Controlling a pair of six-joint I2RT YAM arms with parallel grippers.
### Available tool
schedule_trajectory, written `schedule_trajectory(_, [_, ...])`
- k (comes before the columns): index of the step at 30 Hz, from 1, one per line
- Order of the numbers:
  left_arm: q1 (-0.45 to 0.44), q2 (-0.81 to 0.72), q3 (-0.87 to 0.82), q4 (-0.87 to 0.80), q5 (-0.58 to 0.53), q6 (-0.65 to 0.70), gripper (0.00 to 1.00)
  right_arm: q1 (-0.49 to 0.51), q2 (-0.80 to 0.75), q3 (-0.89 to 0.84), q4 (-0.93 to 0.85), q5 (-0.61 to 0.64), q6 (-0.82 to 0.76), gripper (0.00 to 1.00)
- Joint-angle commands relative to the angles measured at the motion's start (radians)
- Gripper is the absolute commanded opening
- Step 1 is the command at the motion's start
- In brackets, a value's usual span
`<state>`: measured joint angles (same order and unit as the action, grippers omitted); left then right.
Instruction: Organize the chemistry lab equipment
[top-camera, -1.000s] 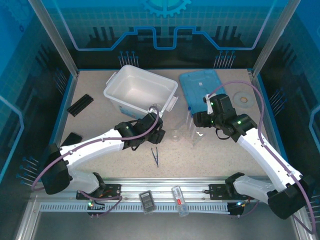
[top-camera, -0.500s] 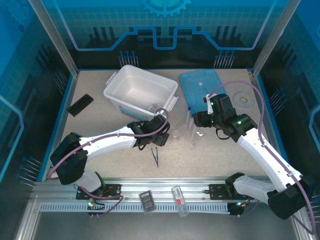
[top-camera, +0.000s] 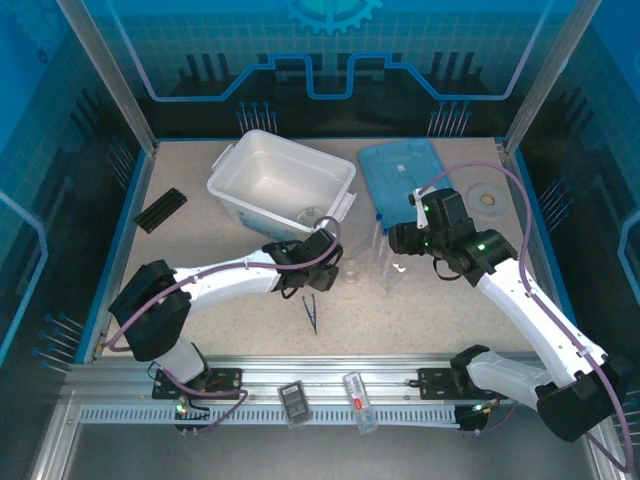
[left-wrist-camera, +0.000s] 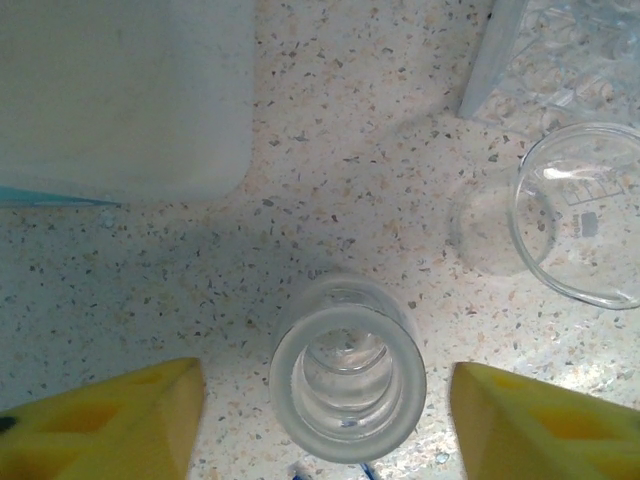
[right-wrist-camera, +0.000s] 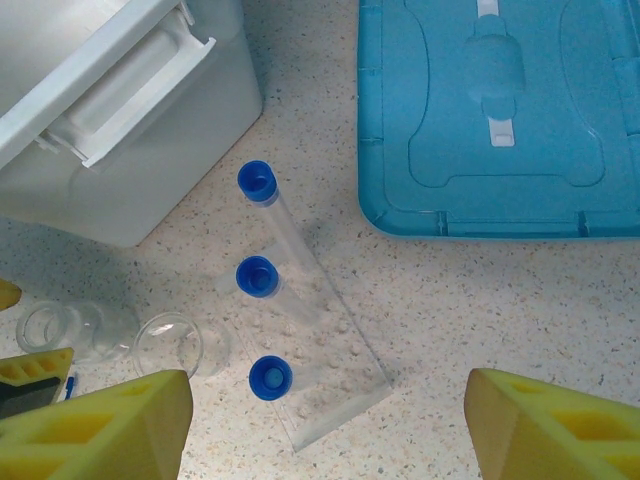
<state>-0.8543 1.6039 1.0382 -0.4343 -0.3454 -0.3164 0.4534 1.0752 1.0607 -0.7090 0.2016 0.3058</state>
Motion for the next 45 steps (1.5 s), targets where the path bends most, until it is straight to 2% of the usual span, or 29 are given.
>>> schedule_trajectory(1, [0.007, 0.014, 0.028, 0.009, 0.022, -0.002, 0.54, 0.011, -0.014, -0.006, -0.012, 0.013, 0.005, 0.73])
schedule_trajectory(10, [0.01, 0.027, 0.039, 0.006, 0.028, 0.004, 0.46, 0.011, -0.012, -0.006, -0.012, 0.013, 0.005, 0.73])
schedule_trajectory(16, [0.011, 0.039, 0.042, 0.012, 0.038, 0.006, 0.45, 0.011, -0.012, -0.008, -0.01, 0.013, 0.006, 0.73])
schedule_trajectory(22, [0.014, 0.041, 0.048, 0.008, 0.042, 0.008, 0.31, 0.011, -0.015, -0.007, -0.014, 0.016, 0.006, 0.73])
schedule_trajectory(31, [0.014, 0.032, 0.052, -0.007, 0.049, 0.011, 0.19, 0.011, -0.011, -0.008, -0.009, 0.017, 0.006, 0.73])
schedule_trajectory(45, [0.009, -0.143, 0.104, -0.131, 0.115, 0.027, 0.14, 0.011, -0.017, -0.01, -0.002, 0.015, 0.008, 0.73])
